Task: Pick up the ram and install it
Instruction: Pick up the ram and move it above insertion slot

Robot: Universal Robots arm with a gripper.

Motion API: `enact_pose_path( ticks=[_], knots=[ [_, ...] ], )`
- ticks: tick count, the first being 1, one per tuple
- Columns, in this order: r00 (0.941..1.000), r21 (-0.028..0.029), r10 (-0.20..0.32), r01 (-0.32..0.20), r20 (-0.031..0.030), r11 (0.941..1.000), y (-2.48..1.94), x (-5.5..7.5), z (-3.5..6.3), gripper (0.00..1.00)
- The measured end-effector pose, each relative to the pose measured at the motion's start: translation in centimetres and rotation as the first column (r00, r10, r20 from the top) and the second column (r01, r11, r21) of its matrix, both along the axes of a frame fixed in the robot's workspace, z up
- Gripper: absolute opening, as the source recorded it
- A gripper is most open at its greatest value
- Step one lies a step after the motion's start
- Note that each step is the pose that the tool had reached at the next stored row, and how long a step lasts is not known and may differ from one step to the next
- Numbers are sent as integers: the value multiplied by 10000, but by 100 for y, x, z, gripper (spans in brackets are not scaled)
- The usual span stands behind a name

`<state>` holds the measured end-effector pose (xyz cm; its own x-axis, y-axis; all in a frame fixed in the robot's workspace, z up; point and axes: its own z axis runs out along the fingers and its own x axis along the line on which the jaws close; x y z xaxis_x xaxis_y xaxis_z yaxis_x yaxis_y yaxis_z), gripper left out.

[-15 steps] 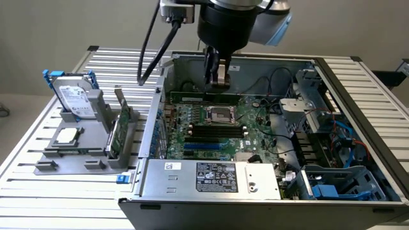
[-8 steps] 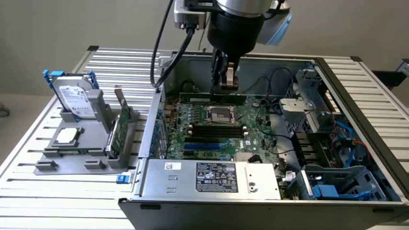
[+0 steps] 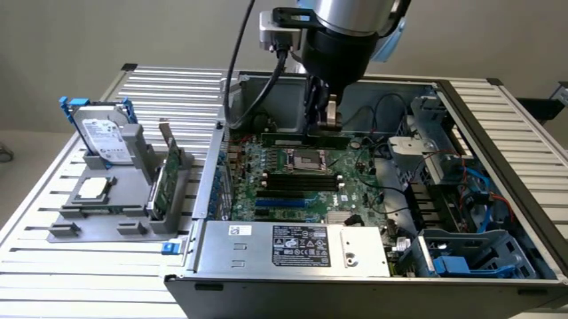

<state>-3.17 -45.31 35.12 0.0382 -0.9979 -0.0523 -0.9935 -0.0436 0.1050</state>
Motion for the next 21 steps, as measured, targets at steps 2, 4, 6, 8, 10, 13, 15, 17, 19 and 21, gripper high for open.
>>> enact_pose_path(
  ticks=[2,4,6,8,10,13,15,17,19,21],
  knots=[
    [10000,1,-3,3,0,10000,32,26,-34,14],
    [10000,1,-4,4,0,10000,80,48,-70,14],
    [10000,3,-4,4,1,10000,128,69,-108,14],
    [10000,2,-7,7,0,10000,166,84,-143,14],
    [10000,2,-13,13,0,10000,199,97,-178,14],
    [10000,2,-26,26,0,10000,251,116,-230,14],
    [10000,1,-47,47,0,10000,274,126,-264,14],
    [10000,4,-91,91,1,10000,291,134,-299,14],
    [9999,1,-136,136,0,9999,306,137,-320,14],
    [9999,3,-168,168,15,9999,326,138,-331,14]
  ],
)
